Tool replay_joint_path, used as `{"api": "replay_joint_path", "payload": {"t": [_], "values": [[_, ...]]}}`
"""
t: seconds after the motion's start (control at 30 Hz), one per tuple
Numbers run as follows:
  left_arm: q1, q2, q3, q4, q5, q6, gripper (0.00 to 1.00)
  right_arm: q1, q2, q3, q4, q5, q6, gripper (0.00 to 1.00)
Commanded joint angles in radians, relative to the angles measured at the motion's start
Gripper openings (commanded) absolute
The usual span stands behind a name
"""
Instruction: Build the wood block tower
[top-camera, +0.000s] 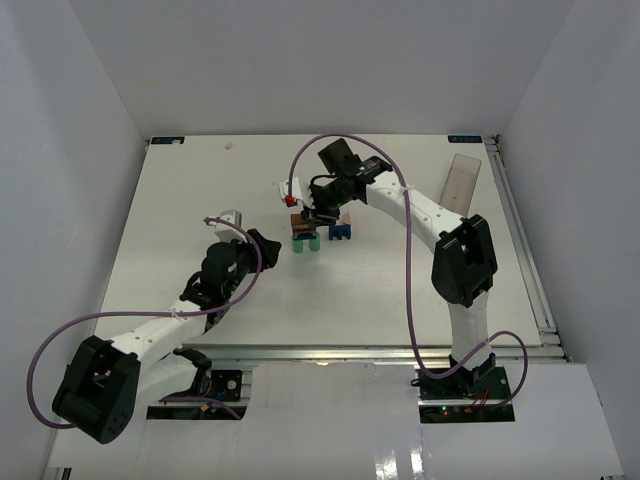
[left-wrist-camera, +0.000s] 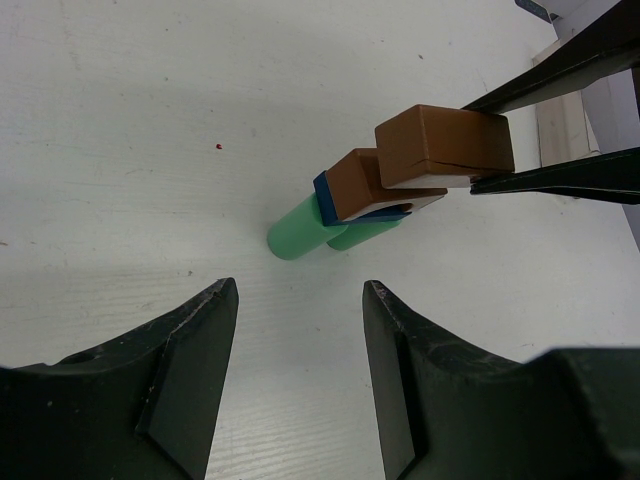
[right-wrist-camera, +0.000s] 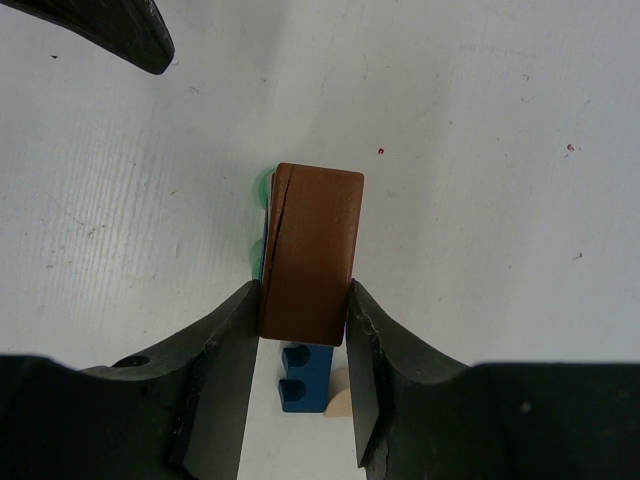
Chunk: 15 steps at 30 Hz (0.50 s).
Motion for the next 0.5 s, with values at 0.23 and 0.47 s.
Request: {"api": "replay_joint_path", "payload": {"t": [0.23, 0.47], "values": [[0.005, -0.017, 0.024, 0.029, 0.007, -0.003, 0.63, 0.004, 0.013, 0.010, -0.002, -0.021, 0.007, 0.25], [0.004, -0.017, 0.024, 0.031, 0.007, -0.003, 0.64, 0.005, 0.016, 0.010, -0.005, -0.024, 0.005, 0.25]]}}
